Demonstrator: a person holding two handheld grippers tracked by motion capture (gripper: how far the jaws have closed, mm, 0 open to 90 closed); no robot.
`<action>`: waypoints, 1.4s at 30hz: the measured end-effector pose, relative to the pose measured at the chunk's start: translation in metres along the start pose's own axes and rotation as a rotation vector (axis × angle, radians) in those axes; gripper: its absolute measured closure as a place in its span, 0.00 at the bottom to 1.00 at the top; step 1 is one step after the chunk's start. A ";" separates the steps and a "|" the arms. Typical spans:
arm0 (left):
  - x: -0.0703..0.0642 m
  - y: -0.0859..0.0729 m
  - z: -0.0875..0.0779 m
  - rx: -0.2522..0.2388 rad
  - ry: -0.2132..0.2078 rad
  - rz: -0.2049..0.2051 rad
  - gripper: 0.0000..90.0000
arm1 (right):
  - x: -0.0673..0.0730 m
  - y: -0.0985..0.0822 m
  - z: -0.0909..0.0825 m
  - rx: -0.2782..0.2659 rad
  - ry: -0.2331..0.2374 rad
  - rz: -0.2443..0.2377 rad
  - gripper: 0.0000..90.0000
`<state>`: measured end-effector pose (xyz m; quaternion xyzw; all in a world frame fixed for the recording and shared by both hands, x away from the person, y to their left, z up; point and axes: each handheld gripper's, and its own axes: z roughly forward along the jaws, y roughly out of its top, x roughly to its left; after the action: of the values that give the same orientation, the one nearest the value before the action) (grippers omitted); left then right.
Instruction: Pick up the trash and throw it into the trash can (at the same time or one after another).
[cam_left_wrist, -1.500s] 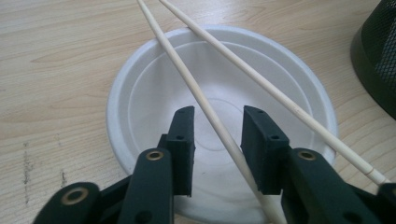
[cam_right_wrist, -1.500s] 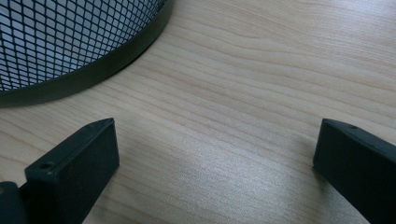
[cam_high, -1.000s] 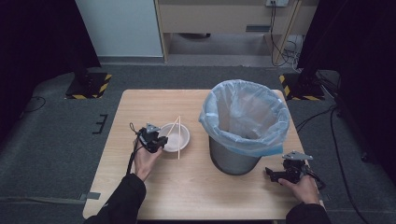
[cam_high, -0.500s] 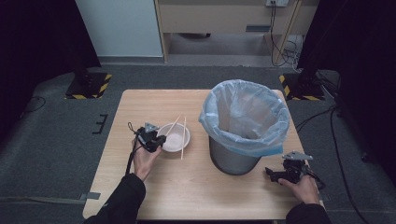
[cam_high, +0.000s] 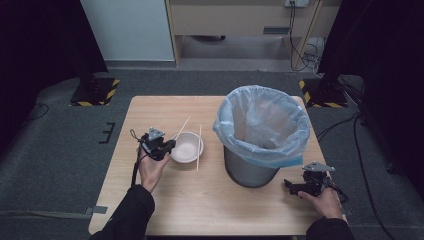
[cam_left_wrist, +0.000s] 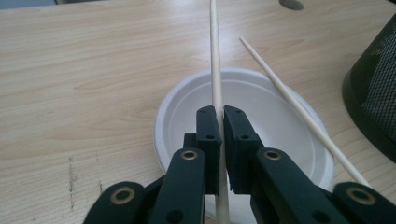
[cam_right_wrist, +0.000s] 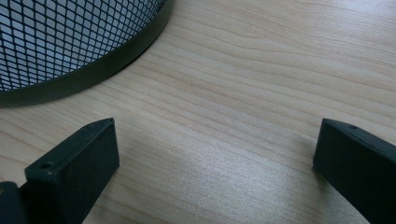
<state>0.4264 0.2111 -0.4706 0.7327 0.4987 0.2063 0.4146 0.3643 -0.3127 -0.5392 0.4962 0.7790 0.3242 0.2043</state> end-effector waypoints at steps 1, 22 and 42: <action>0.000 0.001 -0.001 -0.006 0.000 -0.002 0.95 | 0.000 0.000 0.000 0.000 0.000 0.000 0.00; 0.003 0.022 -0.035 -0.168 -0.041 -0.023 0.95 | 0.000 0.000 0.000 0.000 0.006 -0.004 0.00; -0.012 0.045 -0.068 -0.315 -0.111 -0.001 0.95 | 0.000 0.000 0.000 0.000 0.006 -0.004 0.00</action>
<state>0.3980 0.2208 -0.3941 0.6686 0.4369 0.2406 0.5515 0.3641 -0.3123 -0.5392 0.4939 0.7805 0.3254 0.2025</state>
